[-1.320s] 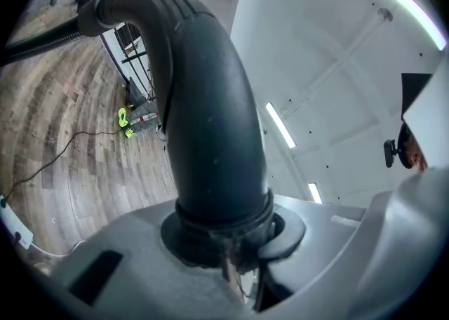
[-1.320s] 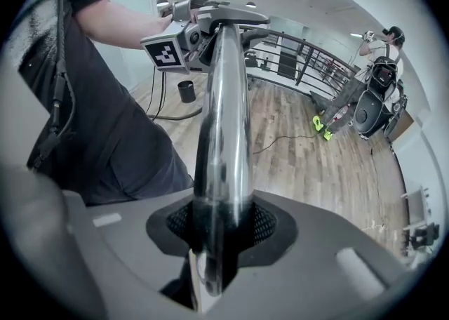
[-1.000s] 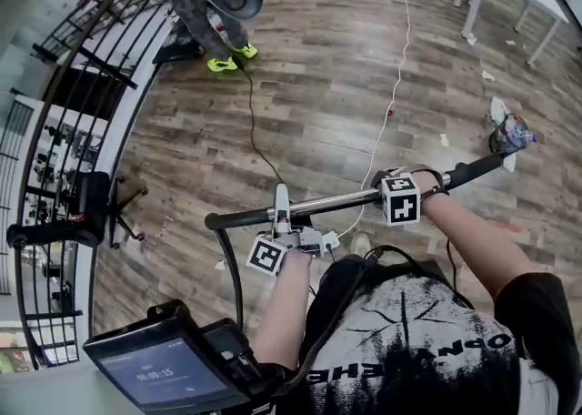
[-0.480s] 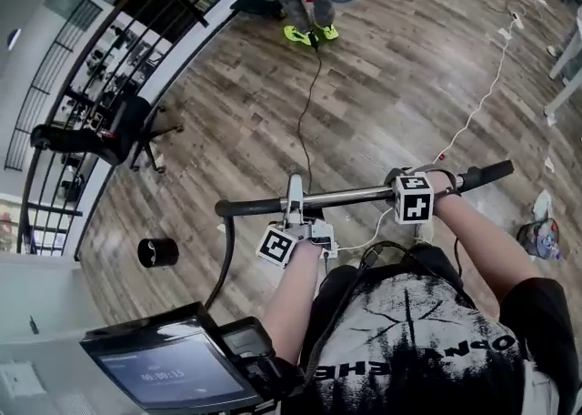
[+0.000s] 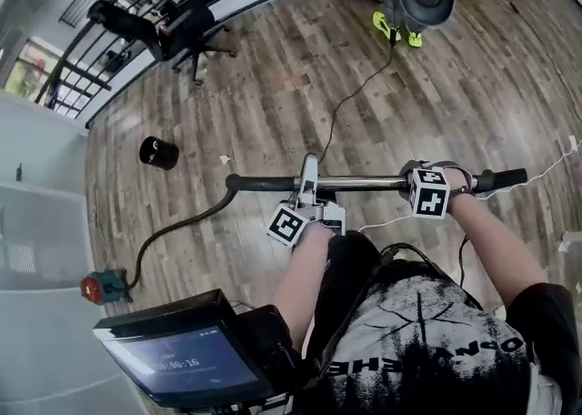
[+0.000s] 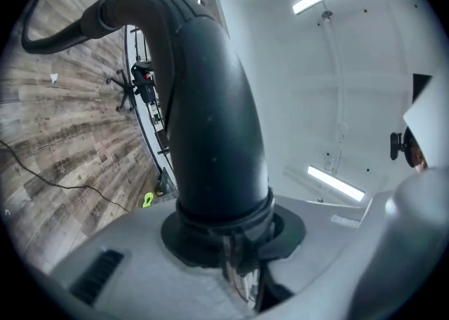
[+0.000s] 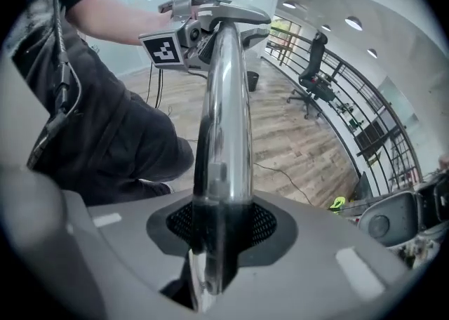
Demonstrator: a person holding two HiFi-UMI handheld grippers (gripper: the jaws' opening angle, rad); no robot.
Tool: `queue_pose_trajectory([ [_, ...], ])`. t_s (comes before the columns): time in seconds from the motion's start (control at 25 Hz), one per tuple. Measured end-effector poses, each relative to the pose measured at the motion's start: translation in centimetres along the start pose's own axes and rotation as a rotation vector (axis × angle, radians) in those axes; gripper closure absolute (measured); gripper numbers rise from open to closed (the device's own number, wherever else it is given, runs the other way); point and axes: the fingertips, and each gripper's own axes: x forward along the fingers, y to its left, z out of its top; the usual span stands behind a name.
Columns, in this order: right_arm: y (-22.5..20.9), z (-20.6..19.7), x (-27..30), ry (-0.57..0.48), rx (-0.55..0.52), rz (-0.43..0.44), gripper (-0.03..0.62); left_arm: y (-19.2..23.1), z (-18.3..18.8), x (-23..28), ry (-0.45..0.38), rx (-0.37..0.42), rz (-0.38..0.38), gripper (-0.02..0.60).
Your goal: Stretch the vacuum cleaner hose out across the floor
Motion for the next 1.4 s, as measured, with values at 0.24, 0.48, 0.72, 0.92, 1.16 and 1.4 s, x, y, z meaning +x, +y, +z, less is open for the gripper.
queue_pose_trajectory([
  [0.24,-1.9,1.1,-0.9,0.018,-0.107,0.066,0.471,-0.3,1.5,-0.8,-0.128,-0.053,0.080,0.508],
  [0.48,-7.6,-4.2,1.6,0.004,-0.177,0.114,0.471,3.7,-1.6,3.5,-0.162,0.078,0.162,0.508],
  [0.72,-12.0,-6.1,3.9,0.004,-0.191,0.129,0.471,6.9,-2.0,7.3,-0.160,0.147,0.190,0.508],
  [0.92,-14.9,-5.7,2.7,-0.019,-0.246,0.151,0.471,4.4,-1.1,10.1,-0.237,0.134,0.125,0.509],
  [1.16,-17.1,-6.9,1.2,-0.052,-0.339,0.195,0.471,2.4,-2.4,10.9,-0.330,0.171,0.172,0.509],
  [1.4,-18.3,-11.5,0.8,-0.065,-0.456,0.233,0.471,2.7,-7.3,10.6,-0.457,0.161,0.234,0.509],
])
